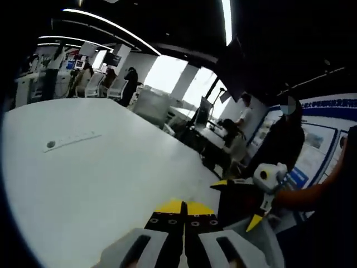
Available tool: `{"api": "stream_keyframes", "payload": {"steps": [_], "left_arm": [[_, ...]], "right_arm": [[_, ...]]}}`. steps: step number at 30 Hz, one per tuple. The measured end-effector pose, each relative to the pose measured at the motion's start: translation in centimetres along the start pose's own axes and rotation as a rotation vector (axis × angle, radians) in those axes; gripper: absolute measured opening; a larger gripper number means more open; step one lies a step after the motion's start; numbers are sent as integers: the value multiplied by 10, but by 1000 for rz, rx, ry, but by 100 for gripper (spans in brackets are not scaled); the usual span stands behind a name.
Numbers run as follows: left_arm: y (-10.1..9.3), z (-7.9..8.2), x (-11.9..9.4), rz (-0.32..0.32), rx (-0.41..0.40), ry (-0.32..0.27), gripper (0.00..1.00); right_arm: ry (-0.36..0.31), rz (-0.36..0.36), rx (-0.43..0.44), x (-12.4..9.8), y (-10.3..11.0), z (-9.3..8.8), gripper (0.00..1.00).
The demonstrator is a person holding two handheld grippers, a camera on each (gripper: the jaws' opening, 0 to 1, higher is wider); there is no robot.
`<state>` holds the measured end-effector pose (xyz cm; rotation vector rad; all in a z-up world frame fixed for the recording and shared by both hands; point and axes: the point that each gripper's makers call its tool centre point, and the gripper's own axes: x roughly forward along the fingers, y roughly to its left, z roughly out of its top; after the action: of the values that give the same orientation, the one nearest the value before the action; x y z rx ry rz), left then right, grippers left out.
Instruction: Compare the silicone blocks by pressing each to a similar depth, holding the contact briefly, and releasing to observe deformation and rebound differences across the visible hardness samples.
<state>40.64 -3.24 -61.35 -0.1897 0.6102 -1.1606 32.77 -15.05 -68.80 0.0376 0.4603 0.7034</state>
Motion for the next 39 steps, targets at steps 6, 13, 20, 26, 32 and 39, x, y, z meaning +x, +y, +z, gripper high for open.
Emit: {"api": "stream_keyframes", "payload": {"steps": [6,13,20,26,32,39], "left_arm": [[-12,12,-10,6,31,6,0],[-34,61,-36,-4,63,-44,0],[-46,92,-54,5,111,-64,0],[-56,108,-69,11,128,-74,0],[-71,119,-82,16,144,-86,0],[-84,120,-90,7,162,-99,0]], "right_arm": [[-60,11,15,-2,0,17,96],[-133,33,8,-4,2,46,96],[-171,32,-7,-6,1,65,96],[-204,54,-36,-9,3,78,96],[-232,65,-40,-11,2,91,96],[-238,79,-39,-8,7,93,96]]}}
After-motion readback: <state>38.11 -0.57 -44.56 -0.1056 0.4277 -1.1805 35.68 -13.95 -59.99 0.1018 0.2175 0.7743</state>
